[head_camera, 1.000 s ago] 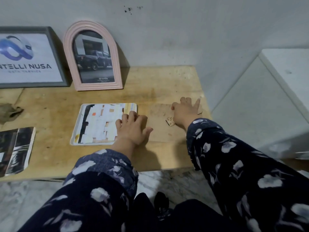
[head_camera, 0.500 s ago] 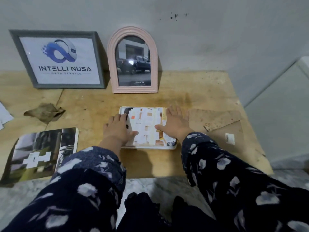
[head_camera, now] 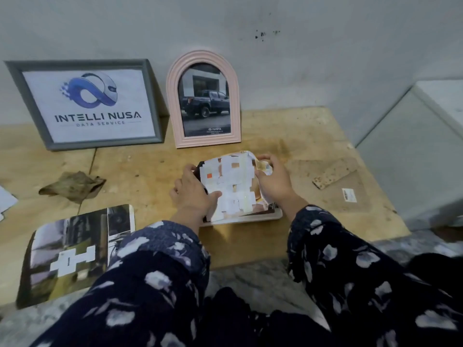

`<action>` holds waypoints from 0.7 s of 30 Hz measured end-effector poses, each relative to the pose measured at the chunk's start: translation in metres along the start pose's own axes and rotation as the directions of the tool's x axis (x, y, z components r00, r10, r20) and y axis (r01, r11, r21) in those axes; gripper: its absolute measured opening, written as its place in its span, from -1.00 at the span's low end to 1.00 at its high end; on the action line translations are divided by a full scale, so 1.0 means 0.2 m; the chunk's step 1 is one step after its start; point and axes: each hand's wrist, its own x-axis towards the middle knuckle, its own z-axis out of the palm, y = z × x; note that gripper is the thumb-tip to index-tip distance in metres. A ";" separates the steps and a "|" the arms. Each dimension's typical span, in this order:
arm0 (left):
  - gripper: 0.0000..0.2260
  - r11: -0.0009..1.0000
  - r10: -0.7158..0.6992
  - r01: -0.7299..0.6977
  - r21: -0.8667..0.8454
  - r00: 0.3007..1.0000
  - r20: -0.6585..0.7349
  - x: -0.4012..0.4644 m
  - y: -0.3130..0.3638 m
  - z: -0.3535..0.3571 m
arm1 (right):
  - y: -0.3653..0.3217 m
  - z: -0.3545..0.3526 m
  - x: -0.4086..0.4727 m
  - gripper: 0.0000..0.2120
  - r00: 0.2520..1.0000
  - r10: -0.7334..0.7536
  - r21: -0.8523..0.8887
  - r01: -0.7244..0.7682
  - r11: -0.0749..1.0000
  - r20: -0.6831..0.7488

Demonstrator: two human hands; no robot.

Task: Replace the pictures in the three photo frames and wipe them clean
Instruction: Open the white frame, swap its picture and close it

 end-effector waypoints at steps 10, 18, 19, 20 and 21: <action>-0.81 0.926 -0.058 -0.048 -0.375 0.962 -0.268 -0.04 -0.15 -0.31 | -0.34 0.21 0.04 -0.73 0.973 -0.224 -0.152 0.230 0.961 0.050; -0.64 0.932 -0.266 0.123 -0.341 0.871 -0.412 -0.14 -0.71 -0.72 | -0.66 0.80 -0.13 -0.41 0.794 -0.422 -0.322 0.577 0.751 0.437; -0.63 0.928 -0.292 0.147 -0.341 0.857 -0.425 -0.16 -0.82 -0.78 | -0.71 0.92 -0.16 -0.37 0.765 -0.426 -0.339 0.612 0.714 0.484; -0.62 0.926 -0.309 0.163 -0.340 0.844 -0.438 -0.17 -0.90 -0.84 | -0.75 1.01 -0.19 -0.34 0.742 -0.422 -0.355 0.638 0.683 0.521; -0.61 0.922 -0.331 0.184 -0.341 0.833 -0.444 -0.17 -0.99 -0.89 | -0.80 1.12 -0.22 -0.33 0.717 -0.428 -0.359 0.666 0.654 0.550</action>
